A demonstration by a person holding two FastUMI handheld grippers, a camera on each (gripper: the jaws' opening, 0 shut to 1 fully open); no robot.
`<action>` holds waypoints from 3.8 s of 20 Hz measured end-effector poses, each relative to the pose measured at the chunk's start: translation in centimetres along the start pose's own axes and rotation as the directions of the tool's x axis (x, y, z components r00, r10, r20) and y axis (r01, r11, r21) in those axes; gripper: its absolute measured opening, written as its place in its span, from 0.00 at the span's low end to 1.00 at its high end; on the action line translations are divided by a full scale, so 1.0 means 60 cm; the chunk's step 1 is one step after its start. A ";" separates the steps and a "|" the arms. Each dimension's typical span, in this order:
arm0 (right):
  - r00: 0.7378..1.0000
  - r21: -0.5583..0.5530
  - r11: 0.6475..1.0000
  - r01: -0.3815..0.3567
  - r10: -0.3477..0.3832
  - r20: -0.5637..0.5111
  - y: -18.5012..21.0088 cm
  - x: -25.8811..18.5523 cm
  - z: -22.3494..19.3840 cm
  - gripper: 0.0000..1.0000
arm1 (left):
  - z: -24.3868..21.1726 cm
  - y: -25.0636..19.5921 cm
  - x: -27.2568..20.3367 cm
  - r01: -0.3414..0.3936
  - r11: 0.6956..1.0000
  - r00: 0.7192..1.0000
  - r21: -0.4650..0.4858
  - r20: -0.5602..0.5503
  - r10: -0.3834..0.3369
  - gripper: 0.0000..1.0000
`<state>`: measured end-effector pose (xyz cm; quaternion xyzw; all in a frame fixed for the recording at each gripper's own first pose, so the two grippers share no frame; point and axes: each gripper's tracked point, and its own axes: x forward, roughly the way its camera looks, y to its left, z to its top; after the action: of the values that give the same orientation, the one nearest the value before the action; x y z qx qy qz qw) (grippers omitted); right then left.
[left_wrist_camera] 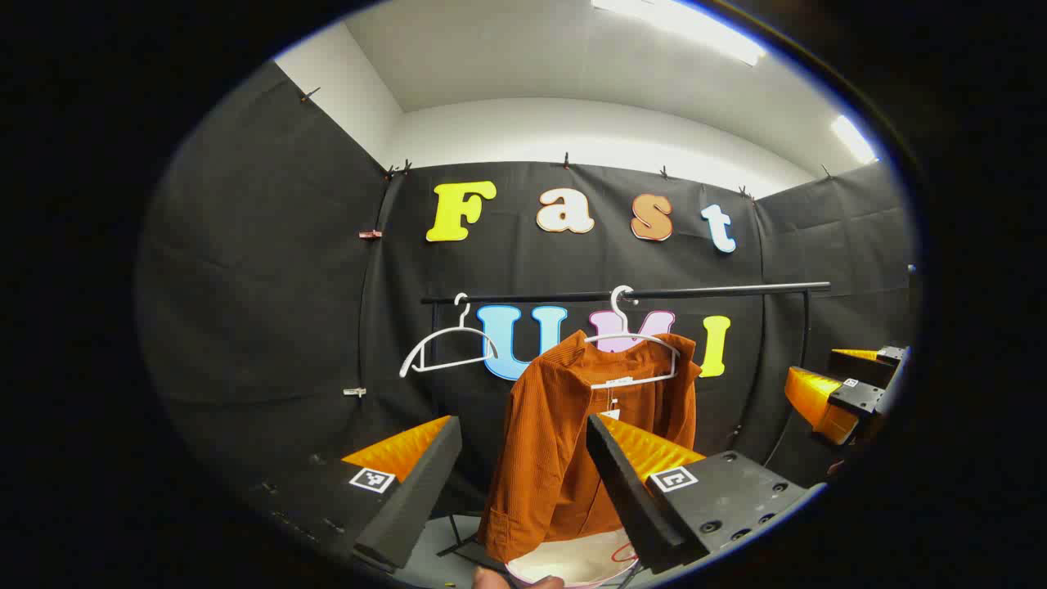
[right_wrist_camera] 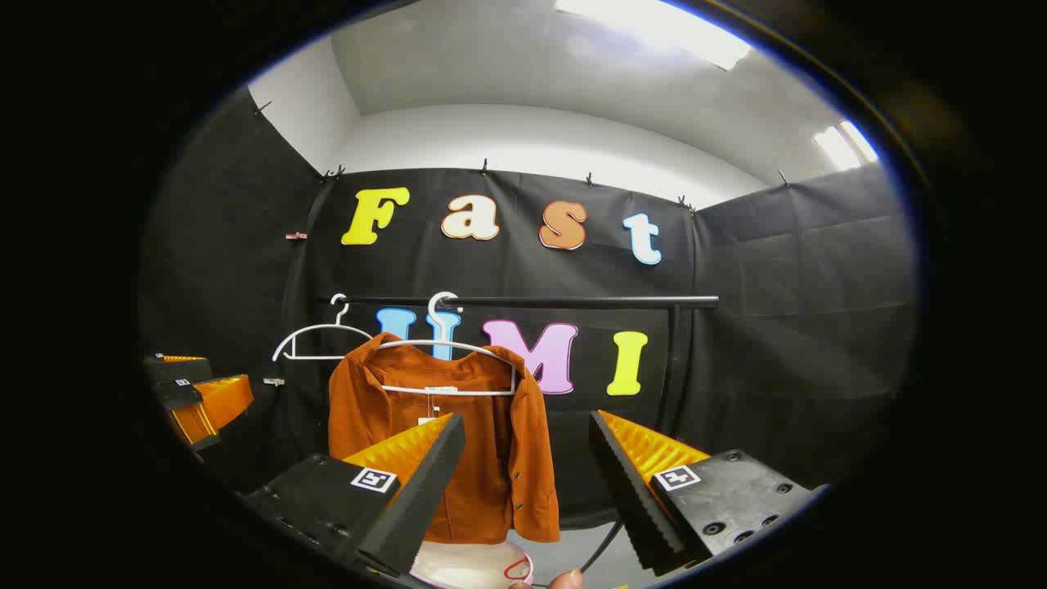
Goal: Grasp the clothes on the hanger with both hands and then place them into the laundry hamper below.
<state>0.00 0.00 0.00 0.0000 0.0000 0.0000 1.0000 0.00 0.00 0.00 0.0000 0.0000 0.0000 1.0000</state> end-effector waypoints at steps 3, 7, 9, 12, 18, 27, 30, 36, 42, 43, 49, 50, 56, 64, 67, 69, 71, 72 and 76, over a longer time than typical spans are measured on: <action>1.000 -0.004 1.000 -0.006 0.006 0.014 0.008 -0.005 0.010 0.98 | 0.001 -0.003 -0.004 0.014 1.000 1.000 0.000 0.001 -0.014 0.97; 0.999 -0.013 1.000 -0.009 0.009 0.035 0.016 -0.010 0.018 0.97 | -0.001 -0.005 -0.006 0.027 1.000 1.000 0.013 0.002 -0.027 0.97; 0.999 -0.020 1.000 -0.009 0.010 0.039 0.020 -0.013 0.019 0.98 | -0.003 -0.010 -0.009 0.037 0.999 0.999 0.012 0.000 -0.037 0.97; 0.999 -0.024 1.000 -0.004 0.005 0.050 0.019 -0.016 0.020 0.98 | -0.009 -0.015 -0.004 0.048 0.999 0.999 0.012 -0.017 -0.047 0.96; 0.997 -0.011 1.000 -0.017 0.018 0.081 0.032 -0.005 0.012 0.98 | -0.025 -0.018 0.001 0.053 0.999 0.997 0.000 -0.057 -0.053 0.98; 0.997 0.008 0.998 -0.069 0.068 0.043 0.075 0.040 -0.006 0.98 | -0.030 -0.013 0.019 0.051 0.999 0.996 -0.005 -0.073 -0.051 0.97; 0.995 0.003 0.995 -0.096 0.096 0.032 0.084 0.054 -0.006 0.98 | -0.028 -0.011 0.033 0.052 0.998 0.996 -0.019 -0.065 -0.053 0.98; 0.995 0.031 0.995 -0.094 0.093 0.030 0.080 0.103 -0.009 0.98 | -0.021 -0.008 0.062 0.039 0.999 0.998 -0.014 -0.045 -0.040 0.97; 0.991 0.021 0.991 -0.130 0.130 -0.015 0.087 0.151 -0.052 0.98 | -0.022 -0.027 0.105 0.013 1.000 0.999 0.004 -0.050 -0.013 0.97; 0.990 0.022 0.990 -0.136 0.137 -0.025 0.089 0.158 -0.061 0.98 | -0.023 -0.030 0.113 0.006 1.000 0.999 0.004 -0.046 -0.006 0.97; 0.983 0.036 0.984 -0.175 0.176 -0.045 0.085 0.211 -0.089 0.98 | -0.031 -0.072 0.155 -0.006 0.999 1.000 0.041 -0.030 0.007 0.97; 0.983 0.044 0.983 -0.176 0.178 -0.043 0.081 0.222 -0.091 0.98 | -0.033 -0.079 0.164 -0.010 0.999 0.999 0.035 -0.036 0.011 0.97; 0.983 0.056 0.981 -0.184 0.184 0.008 0.061 0.305 -0.101 0.98 | -0.050 -0.117 0.254 -0.032 0.999 0.998 0.010 -0.048 0.032 0.97; 0.987 0.098 0.984 -0.147 0.153 -0.049 0.043 0.392 -0.204 0.98 | -0.111 -0.100 0.377 -0.165 0.983 0.984 0.078 -0.050 0.169 0.96; 0.988 0.082 0.985 -0.153 0.155 -0.025 0.044 0.423 -0.208 0.99 | -0.105 -0.111 0.400 -0.178 0.980 0.984 0.095 -0.013 0.180 0.96; 0.988 0.094 0.984 -0.152 0.153 0.001 0.038 0.440 -0.200 0.98 | -0.101 -0.113 0.411 -0.202 0.974 0.979 0.099 0.004 0.203 0.95; 0.990 0.100 0.985 -0.138 0.138 0.006 0.033 0.459 -0.206 0.99 | -0.103 -0.107 0.419 -0.233 0.966 0.972 0.111 0.002 0.234 0.95; 0.992 0.100 0.987 -0.129 0.129 0.001 0.030 0.468 -0.212 0.98 | -0.104 -0.099 0.421 -0.258 0.959 0.966 0.115 0.003 0.260 0.96; 0.990 0.183 0.973 -0.139 0.138 0.017 0.036 0.507 -0.212 0.98 | -0.087 -0.082 0.430 -0.295 0.942 0.955 0.157 0.034 0.293 0.66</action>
<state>30.43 2.17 -12.70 0.0921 -0.0019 0.0696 0.9933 25.81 -4.93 -5.23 0.0806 -0.0051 0.1492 0.9855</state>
